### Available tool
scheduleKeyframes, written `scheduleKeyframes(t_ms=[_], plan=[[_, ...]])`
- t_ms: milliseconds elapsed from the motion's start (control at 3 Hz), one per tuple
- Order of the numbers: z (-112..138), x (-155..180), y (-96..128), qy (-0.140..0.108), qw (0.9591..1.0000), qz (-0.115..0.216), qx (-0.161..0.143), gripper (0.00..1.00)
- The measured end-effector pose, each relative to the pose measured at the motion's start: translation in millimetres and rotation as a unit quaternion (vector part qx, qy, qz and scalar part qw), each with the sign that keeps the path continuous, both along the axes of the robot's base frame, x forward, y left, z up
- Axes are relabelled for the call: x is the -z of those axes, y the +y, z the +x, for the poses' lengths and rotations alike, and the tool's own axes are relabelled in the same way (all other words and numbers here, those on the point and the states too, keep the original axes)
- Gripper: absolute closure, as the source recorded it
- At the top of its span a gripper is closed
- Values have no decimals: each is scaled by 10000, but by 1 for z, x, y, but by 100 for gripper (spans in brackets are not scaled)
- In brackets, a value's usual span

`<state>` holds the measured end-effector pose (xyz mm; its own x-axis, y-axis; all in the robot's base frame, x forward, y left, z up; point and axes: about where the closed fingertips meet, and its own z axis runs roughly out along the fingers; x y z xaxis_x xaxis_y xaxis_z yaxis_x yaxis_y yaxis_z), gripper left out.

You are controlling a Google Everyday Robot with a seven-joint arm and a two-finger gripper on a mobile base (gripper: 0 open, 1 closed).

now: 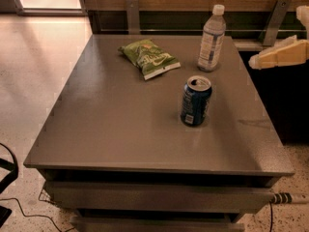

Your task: Pick blue plastic bottle

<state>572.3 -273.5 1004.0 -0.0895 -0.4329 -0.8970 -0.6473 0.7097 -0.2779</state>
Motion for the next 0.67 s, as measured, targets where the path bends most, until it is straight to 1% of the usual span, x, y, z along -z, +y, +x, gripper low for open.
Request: scheduleKeyframes(t_ms=[333,667], plan=[[8,-1,7,-122,9998,170,-59,0],[29,-2,13,-285,9986,391,-202,0]])
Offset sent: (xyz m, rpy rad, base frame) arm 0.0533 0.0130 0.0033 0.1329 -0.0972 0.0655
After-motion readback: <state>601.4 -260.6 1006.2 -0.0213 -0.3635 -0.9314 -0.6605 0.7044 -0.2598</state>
